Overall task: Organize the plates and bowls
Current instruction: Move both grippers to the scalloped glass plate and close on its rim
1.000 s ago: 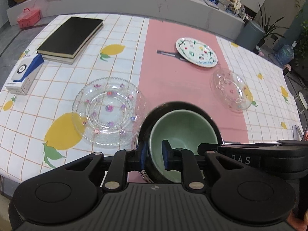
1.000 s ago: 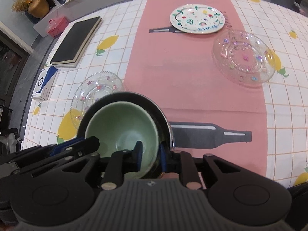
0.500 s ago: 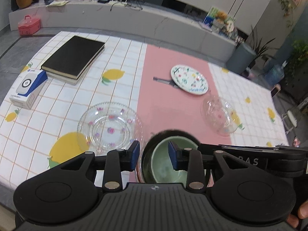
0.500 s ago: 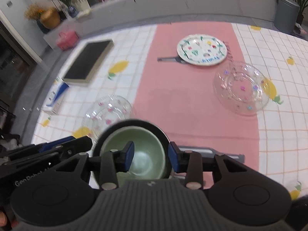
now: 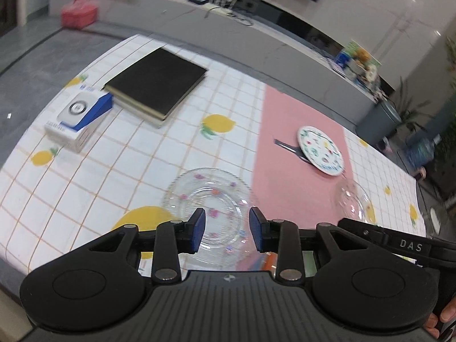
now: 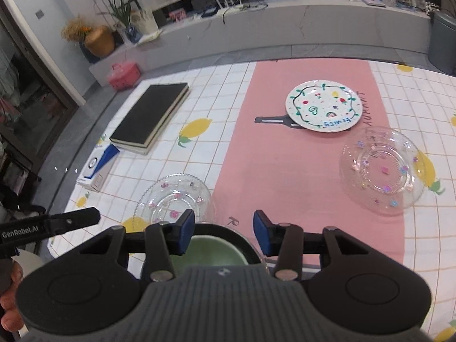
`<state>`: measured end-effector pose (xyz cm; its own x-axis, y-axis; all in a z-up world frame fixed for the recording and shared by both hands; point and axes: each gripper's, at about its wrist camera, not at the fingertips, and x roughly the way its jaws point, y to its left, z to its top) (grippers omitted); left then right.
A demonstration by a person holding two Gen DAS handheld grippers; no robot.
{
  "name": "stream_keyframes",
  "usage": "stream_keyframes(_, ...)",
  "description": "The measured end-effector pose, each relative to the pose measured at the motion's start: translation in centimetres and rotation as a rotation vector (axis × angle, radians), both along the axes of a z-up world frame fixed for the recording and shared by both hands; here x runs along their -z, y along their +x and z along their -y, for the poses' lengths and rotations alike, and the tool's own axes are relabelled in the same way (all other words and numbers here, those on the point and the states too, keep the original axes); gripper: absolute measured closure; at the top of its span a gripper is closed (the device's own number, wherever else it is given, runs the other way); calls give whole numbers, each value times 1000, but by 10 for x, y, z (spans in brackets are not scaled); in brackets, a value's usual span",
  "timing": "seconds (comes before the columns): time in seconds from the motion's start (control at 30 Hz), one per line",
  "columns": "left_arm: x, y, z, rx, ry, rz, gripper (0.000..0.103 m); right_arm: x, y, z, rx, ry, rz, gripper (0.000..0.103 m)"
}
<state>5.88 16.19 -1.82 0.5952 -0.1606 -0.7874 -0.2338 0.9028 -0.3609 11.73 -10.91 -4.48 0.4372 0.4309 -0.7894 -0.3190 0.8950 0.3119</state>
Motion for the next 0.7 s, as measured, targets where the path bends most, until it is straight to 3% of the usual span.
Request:
stream_keyframes(0.3, 40, 9, -39, -115, -57, -90, 60, 29, 43, -38, -125, -55, -120, 54)
stream_keyframes(0.7, 84, 30, -47, -153, -154, -164, 60, 78, 93, -69, -179, -78, -328, 72)
